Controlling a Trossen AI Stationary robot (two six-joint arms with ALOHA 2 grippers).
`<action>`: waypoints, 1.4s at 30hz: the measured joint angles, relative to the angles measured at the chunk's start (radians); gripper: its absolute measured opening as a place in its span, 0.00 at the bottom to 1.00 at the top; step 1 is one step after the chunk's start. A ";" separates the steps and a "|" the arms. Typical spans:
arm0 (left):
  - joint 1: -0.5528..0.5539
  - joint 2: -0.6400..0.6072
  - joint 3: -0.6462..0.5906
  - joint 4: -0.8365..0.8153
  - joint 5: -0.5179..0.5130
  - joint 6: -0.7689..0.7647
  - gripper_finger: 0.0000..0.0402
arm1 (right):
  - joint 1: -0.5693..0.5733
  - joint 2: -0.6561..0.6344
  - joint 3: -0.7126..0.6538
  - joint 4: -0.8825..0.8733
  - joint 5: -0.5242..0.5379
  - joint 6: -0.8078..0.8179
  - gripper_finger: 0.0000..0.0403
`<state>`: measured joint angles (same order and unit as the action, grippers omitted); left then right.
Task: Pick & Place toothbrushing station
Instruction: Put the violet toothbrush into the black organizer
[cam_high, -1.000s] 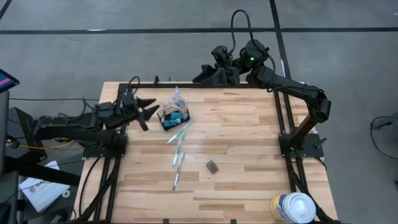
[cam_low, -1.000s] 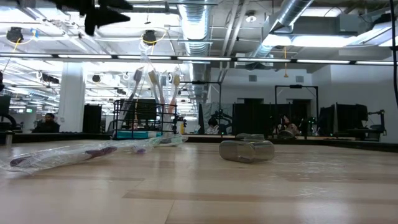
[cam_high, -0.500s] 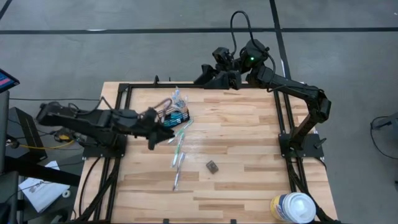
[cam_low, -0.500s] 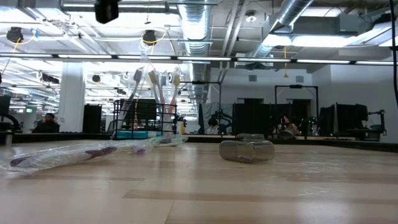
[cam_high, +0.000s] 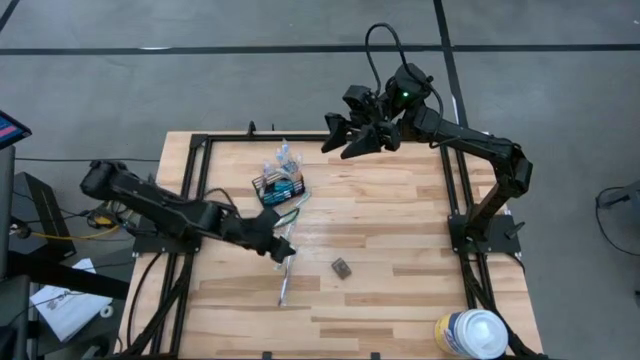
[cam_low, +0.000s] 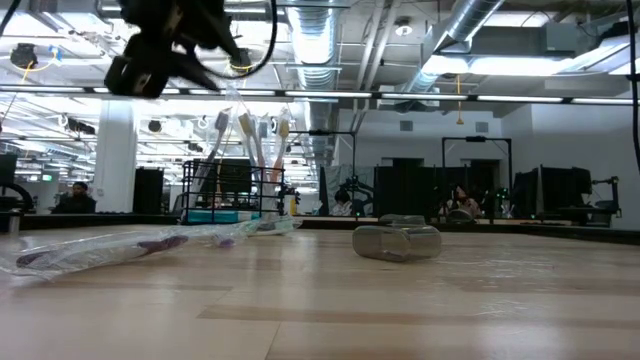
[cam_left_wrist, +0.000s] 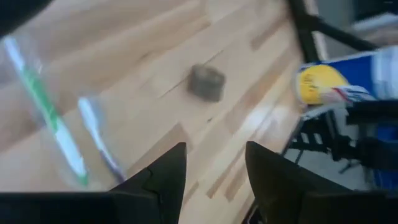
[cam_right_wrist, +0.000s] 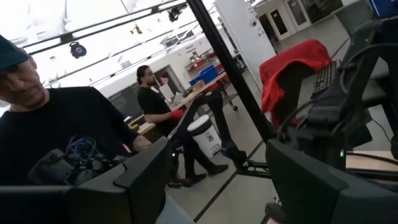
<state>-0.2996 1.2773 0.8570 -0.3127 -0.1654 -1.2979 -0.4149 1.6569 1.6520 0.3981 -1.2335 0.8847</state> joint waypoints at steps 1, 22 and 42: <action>0.000 0.017 0.000 -0.001 0.001 -0.026 0.40 | 0.000 0.000 0.000 0.000 -0.001 -0.002 0.63; 0.043 0.285 0.000 0.001 0.110 -0.202 0.40 | 0.000 0.000 0.000 0.002 -0.027 -0.005 0.63; 0.133 0.387 -0.005 0.000 0.181 -0.090 0.40 | 0.000 0.000 0.000 0.000 -0.026 -0.003 0.63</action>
<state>-0.1665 1.6645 0.8523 -0.3122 0.0153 -1.3884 -0.4149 1.6569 1.6520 0.3985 -1.2594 0.8814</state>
